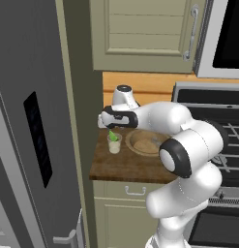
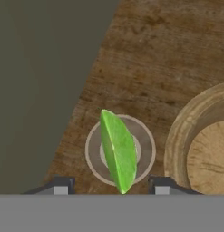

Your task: Grab a lemon wedge from the fridge and one ice cube from the ice bowl, and put them in the glass of lemonade.

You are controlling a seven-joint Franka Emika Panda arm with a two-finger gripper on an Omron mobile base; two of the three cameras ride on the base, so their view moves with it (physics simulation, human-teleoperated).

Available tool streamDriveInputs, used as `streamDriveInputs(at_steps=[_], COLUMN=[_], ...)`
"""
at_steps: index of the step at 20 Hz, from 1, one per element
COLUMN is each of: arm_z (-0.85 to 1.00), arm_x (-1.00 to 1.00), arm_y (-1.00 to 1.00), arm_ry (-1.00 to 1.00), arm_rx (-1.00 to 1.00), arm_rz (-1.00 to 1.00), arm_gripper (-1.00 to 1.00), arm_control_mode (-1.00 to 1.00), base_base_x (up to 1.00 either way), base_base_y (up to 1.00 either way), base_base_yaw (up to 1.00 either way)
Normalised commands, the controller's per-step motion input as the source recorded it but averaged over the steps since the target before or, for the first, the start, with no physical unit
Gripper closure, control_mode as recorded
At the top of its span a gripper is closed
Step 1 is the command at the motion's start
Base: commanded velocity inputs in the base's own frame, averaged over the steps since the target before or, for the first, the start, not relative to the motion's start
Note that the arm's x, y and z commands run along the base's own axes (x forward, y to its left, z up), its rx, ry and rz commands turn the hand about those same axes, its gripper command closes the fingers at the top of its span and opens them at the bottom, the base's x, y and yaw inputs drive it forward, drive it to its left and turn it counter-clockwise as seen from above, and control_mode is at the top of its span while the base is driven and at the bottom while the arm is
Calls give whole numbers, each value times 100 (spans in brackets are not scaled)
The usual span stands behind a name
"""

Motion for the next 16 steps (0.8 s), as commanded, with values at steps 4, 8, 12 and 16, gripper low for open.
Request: streamDriveInputs(at_steps=[4, 8, 12, 16], arm_z=[0, 0, 6, 24], arm_x=[0, 0, -5, -12], arm_y=[0, 0, -3, -17], arm_ry=[0, 0, 0, 0], arm_rx=[0, 0, 1, 7], arm_rz=[0, 0, 0, 0], arm_gripper=[-100, -100, -100, -100], arm_control_mode=[-100, -100, -100, -100], base_base_x=[0, 0, 0, 0], base_base_y=[0, 0, 0, 0], base_base_yaw=[0, 0, 0, 0])
